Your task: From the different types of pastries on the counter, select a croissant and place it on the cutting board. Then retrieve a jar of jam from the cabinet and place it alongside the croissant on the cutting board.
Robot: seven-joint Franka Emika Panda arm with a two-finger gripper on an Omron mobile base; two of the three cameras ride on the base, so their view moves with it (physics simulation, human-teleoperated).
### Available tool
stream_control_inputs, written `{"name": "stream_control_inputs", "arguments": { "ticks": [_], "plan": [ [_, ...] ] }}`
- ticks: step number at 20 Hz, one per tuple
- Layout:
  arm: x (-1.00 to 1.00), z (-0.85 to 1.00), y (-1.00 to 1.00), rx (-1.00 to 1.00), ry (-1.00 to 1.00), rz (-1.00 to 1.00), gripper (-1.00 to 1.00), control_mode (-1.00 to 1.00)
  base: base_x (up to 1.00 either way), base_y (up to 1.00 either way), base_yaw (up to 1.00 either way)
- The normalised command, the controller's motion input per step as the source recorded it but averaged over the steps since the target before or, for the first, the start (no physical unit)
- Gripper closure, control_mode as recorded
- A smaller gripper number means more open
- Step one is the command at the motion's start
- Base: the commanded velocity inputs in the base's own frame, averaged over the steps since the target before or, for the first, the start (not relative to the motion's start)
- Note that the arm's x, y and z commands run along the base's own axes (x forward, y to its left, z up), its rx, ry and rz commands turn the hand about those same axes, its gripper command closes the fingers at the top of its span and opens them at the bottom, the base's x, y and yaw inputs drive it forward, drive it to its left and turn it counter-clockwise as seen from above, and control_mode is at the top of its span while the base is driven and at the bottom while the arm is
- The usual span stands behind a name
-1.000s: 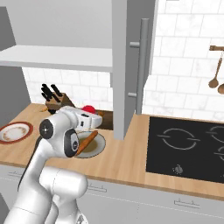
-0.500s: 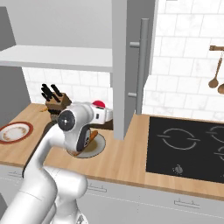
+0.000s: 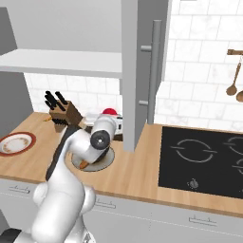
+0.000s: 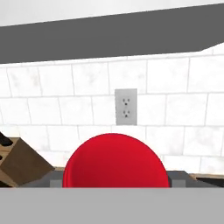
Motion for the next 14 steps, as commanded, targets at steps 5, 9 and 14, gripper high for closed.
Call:
{"name": "stream_control_inputs", "arguments": {
  "ticks": [5, 9, 14],
  "plan": [
    [0.20, 0.16, 0.00, 0.04, -0.17, 0.19, 1.00, -1.00, 0.00, 0.00, 0.00],
    [0.14, 0.27, 0.01, 0.00, 0.12, 0.05, 1.00, -1.00, 0.00, 0.00, 0.00],
    [0.59, 0.16, 0.01, -0.03, 0.49, -0.01, 1.00, -1.00, 0.00, 0.00, 0.00]
  ]
}}
